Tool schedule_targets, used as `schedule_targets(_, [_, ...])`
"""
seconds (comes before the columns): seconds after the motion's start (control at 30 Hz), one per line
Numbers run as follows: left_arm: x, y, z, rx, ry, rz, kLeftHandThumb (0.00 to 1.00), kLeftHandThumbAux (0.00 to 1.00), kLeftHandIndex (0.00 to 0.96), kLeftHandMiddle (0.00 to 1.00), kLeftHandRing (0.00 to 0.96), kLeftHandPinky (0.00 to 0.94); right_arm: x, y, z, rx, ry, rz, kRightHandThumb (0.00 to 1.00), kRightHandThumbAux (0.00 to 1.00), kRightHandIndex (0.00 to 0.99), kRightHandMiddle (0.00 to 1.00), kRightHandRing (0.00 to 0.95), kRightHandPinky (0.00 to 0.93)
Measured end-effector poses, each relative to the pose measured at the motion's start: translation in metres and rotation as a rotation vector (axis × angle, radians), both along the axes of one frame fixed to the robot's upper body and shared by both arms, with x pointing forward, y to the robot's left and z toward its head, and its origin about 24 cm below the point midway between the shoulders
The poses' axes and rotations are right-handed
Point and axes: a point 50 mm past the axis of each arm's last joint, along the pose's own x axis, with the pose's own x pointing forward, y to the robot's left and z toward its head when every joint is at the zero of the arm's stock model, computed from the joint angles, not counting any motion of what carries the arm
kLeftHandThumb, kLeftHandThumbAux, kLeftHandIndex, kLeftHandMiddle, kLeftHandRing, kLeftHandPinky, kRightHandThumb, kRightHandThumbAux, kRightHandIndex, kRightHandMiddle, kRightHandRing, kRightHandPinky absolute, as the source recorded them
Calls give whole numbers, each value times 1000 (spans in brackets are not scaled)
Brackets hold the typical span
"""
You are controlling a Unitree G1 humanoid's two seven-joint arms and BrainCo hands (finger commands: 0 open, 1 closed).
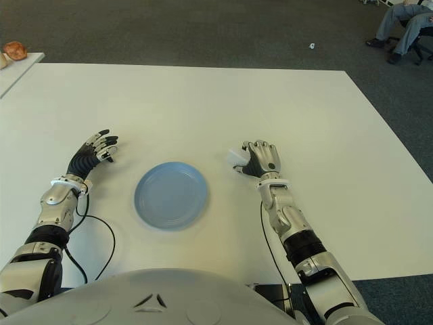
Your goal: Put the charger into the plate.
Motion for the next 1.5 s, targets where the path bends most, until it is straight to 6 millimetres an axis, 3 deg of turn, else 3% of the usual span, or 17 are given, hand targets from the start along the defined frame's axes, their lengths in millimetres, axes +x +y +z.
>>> schedule_targets(0.9, [1,0,0,7,8,5,0,686,116,220,176,99,4,4,-2,20,12,-13,751,710,440,901,873,820])
schedule_targets(1.07, [1,0,1,7,7,5,0,695,117,216,172,93,4,9,-4,69,6,-30,750,710,439,900,867,757])
schedule_targets(1.5, [2,0,1,6,7,5,0,698,123,224,182,114,7,21,-4,133,-45,-53,749,710,439,909,882,843])
